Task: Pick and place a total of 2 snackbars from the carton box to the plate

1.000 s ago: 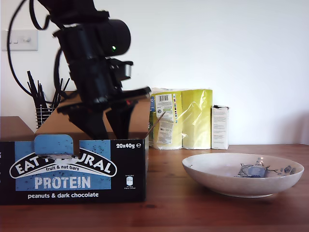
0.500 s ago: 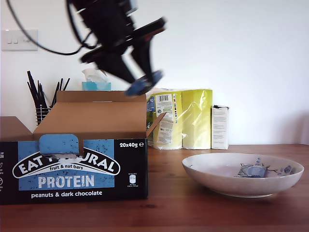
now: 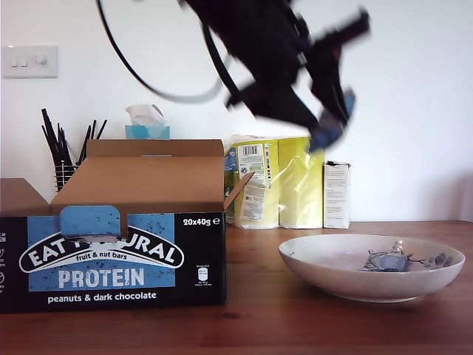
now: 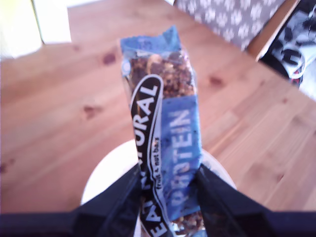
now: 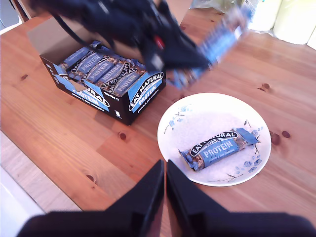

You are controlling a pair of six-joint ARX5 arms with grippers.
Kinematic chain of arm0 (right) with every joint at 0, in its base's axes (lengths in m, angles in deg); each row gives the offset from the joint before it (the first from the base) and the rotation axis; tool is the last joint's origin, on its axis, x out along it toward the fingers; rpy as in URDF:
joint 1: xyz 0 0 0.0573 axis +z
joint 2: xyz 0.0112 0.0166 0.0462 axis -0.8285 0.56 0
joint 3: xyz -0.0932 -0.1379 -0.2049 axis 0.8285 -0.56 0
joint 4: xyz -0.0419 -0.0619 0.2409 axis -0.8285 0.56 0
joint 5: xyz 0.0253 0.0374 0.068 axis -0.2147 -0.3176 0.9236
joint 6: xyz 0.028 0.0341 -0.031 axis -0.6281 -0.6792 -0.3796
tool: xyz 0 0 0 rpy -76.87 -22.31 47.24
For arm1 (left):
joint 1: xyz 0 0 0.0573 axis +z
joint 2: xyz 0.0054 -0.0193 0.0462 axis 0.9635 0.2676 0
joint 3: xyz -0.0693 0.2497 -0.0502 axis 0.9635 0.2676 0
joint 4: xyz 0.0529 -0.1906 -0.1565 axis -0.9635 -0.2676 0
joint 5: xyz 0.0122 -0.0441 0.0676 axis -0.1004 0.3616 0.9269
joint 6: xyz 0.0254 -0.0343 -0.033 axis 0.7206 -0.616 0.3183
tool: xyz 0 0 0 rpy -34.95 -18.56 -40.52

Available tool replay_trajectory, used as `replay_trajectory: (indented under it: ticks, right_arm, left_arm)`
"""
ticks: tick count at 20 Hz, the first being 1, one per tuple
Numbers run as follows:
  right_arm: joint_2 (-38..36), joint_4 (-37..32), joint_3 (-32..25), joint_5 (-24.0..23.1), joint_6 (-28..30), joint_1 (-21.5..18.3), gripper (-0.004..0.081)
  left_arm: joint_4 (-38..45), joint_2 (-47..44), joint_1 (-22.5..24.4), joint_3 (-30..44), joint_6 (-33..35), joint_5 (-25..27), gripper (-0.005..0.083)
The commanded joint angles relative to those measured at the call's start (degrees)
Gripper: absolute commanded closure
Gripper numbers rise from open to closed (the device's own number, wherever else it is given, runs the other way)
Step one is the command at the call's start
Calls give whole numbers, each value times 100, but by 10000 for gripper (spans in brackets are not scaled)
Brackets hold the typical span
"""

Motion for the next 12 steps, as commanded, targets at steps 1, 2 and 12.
replay_trajectory:
  ticks: [1, 2, 12]
  right_arm:
    - [-31, -24, 31, 17, 17, -20, 783]
    - [-31, -24, 31, 20, 17, -20, 783]
    - [-31, -70, 31, 72, 20, -17, 783]
  left_arm:
    - [350, 234, -81, 57, -44, 94, 543]
    - [459, 367, -127, 57, -72, 234, 544]
    - [315, 1274, -186, 57, -70, 577, 543]
